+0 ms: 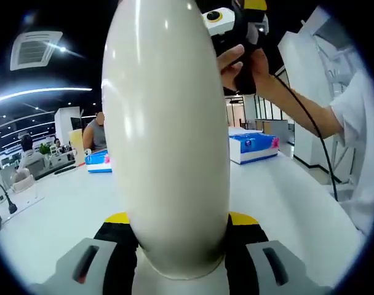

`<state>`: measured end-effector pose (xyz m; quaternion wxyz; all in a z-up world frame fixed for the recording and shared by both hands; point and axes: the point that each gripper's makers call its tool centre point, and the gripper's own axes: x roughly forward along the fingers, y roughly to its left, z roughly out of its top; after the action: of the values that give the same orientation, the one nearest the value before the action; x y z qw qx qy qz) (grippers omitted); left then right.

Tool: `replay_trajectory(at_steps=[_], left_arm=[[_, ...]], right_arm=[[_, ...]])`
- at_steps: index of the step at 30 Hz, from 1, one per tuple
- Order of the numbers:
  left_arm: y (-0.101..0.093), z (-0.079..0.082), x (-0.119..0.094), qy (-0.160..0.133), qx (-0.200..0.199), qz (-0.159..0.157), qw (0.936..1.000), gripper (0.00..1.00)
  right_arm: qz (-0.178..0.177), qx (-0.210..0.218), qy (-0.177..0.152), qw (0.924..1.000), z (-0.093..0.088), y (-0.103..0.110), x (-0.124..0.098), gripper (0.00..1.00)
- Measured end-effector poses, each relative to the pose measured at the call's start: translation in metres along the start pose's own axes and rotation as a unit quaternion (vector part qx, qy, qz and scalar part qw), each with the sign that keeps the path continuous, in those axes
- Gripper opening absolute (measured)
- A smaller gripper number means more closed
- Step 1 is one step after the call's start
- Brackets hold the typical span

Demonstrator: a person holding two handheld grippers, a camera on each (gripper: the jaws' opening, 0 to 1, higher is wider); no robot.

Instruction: Grasp the water cup twist off the cup lid place the cup lid on the table

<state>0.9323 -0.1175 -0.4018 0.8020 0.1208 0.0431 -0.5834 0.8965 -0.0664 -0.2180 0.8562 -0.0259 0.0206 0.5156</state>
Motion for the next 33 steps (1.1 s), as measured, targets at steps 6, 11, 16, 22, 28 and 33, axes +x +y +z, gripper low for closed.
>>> replay_trajectory(at_steps=[6,11,16,22,28,33], left_arm=[[0.000,0.000,0.000,0.000,0.000,-0.001,1.0000,0.56],[-0.001,0.000,0.000,0.001,0.001,0.000,1.0000,0.56],[-0.001,-0.001,0.000,0.002,-0.002,-0.001,1.0000,0.56],[-0.002,-0.001,0.000,0.003,-0.002,-0.002,1.0000,0.56],[-0.003,-0.001,0.000,0.003,-0.002,-0.003,1.0000,0.56],[-0.004,-0.001,0.000,0.003,-0.002,-0.003,1.0000,0.56]], right_arm=[[-0.081,-0.008,-0.024,0.9964,0.014,0.000,-0.002,0.85],[-0.131,-0.006,-0.018,0.9912,0.014,-0.001,-0.007,0.86],[-0.206,-0.037,0.007,0.9777,0.010,0.003,-0.009,0.85],[-0.275,-0.025,0.012,0.9611,0.002,-0.004,-0.013,0.79],[-0.353,-0.022,-0.023,0.9349,0.000,-0.012,-0.020,0.91],[-0.370,-0.019,-0.024,0.9284,-0.002,-0.012,-0.014,0.91]])
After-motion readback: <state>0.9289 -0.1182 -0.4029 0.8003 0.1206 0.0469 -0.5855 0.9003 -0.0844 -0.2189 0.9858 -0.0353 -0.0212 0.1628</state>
